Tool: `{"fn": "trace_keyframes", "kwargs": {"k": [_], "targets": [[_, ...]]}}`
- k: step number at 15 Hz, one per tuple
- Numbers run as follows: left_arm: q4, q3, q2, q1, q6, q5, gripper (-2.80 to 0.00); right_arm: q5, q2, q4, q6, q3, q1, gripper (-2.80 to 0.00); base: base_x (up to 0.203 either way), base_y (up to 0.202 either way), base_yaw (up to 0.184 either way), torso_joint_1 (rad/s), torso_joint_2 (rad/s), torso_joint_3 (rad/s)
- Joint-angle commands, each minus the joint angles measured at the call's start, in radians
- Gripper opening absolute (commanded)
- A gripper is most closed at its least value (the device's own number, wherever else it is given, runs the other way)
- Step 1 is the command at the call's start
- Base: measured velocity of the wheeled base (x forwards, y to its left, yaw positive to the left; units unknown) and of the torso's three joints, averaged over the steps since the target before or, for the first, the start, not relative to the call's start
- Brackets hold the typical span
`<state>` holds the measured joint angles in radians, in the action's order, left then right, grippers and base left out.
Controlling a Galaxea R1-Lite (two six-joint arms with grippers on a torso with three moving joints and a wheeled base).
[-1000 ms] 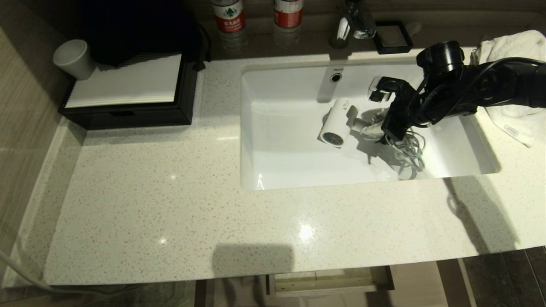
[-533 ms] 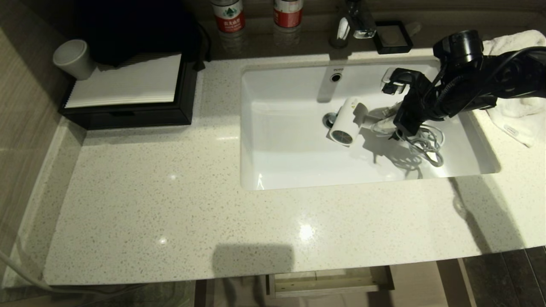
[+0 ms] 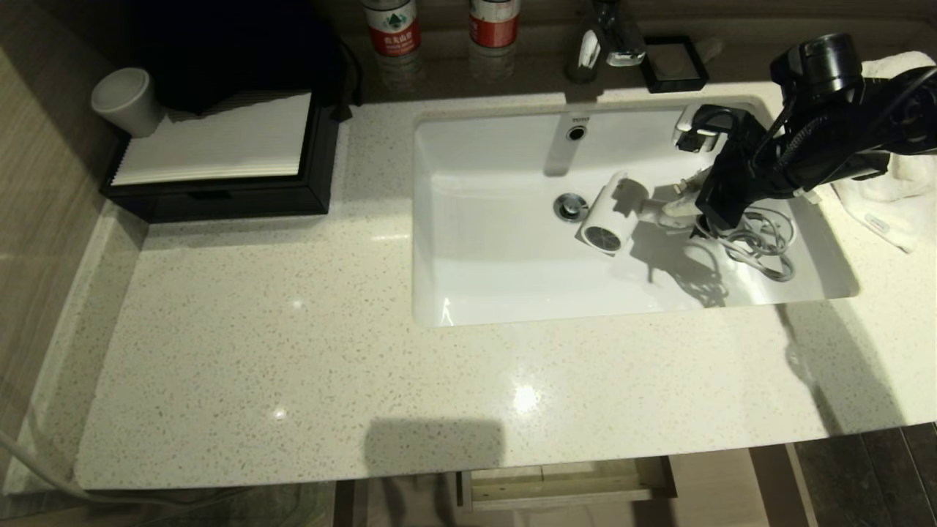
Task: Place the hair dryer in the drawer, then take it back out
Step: Pick up the hairdryer
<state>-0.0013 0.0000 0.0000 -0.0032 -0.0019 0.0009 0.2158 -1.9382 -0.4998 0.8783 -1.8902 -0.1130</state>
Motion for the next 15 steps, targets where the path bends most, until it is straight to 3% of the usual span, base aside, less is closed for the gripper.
{"fn": "trace_keyframes", "kwargs": {"k": [1, 15], "targets": [[0.000, 0.002, 0.000, 0.000, -0.001, 0.001, -2.80, 0.002, 0.024, -0.003, 0.005, 0.003, -0.001, -2.80, 0.000, 0.000, 0.000, 0.000, 0.00, 0.000], [0.000, 0.002, 0.000, 0.000, -0.001, 0.001, -2.80, 0.004, 0.135, -0.006, 0.005, 0.042, -0.001, -2.80, 0.000, 0.000, 0.000, 0.000, 0.00, 0.000]]}}
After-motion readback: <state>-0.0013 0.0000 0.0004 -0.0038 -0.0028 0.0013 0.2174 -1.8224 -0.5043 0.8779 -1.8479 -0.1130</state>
